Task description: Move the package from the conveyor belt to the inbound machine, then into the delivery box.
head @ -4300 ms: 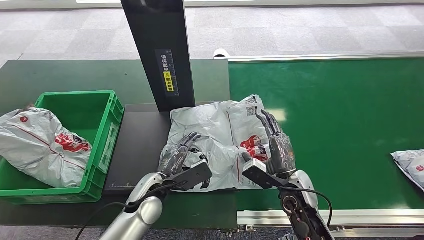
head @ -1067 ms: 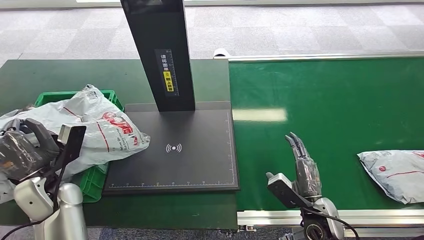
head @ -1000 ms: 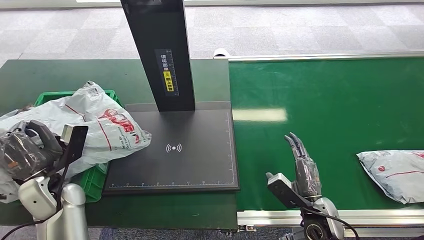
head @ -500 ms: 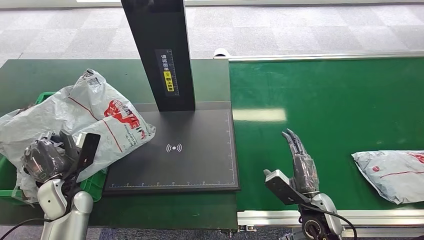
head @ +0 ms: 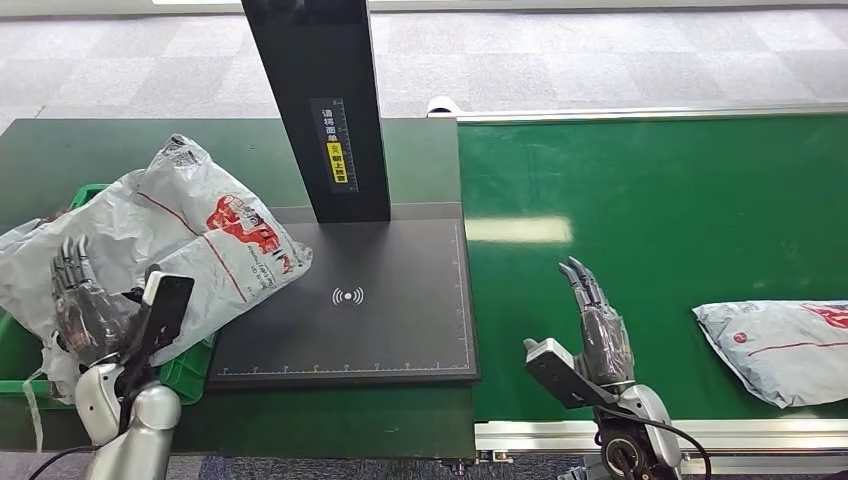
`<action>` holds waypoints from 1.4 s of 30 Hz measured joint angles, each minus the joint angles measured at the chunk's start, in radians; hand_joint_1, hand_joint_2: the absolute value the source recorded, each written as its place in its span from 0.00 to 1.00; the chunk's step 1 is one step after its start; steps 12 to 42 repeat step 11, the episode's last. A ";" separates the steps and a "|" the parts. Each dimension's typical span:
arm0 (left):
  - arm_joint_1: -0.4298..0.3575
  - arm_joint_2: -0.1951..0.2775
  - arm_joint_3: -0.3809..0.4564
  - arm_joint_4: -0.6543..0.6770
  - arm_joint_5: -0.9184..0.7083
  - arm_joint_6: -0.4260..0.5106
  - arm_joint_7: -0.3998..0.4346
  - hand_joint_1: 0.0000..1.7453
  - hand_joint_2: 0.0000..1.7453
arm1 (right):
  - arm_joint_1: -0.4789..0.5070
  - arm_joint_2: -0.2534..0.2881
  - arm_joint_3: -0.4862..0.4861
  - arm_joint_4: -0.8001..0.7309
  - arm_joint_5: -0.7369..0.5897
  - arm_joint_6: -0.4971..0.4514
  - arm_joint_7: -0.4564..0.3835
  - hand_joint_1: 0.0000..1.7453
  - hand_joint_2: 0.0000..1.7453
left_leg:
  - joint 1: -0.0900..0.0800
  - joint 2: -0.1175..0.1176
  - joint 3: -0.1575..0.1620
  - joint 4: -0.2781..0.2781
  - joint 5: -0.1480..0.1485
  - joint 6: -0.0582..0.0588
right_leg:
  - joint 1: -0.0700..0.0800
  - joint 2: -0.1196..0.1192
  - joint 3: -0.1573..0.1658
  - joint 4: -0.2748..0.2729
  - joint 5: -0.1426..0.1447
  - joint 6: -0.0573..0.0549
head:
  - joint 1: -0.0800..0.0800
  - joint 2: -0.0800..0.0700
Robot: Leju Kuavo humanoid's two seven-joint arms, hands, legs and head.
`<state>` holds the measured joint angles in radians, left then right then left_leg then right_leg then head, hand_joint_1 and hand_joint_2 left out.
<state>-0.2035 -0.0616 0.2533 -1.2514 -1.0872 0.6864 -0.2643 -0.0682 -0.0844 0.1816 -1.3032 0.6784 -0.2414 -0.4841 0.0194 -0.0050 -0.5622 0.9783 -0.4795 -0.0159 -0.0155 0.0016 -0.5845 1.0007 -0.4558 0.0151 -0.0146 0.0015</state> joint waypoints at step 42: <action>-0.008 -0.175 0.226 -0.333 0.246 0.014 -0.430 0.00 0.00 | 0.000 0.012 0.000 0.017 -0.005 -0.030 -0.013 0.00 1.00 | 0.000 0.000 0.000 0.000 0.000 0.000 | 0.000 0.000 0.000 0.000 0.000 0.000 | 0.000 0.000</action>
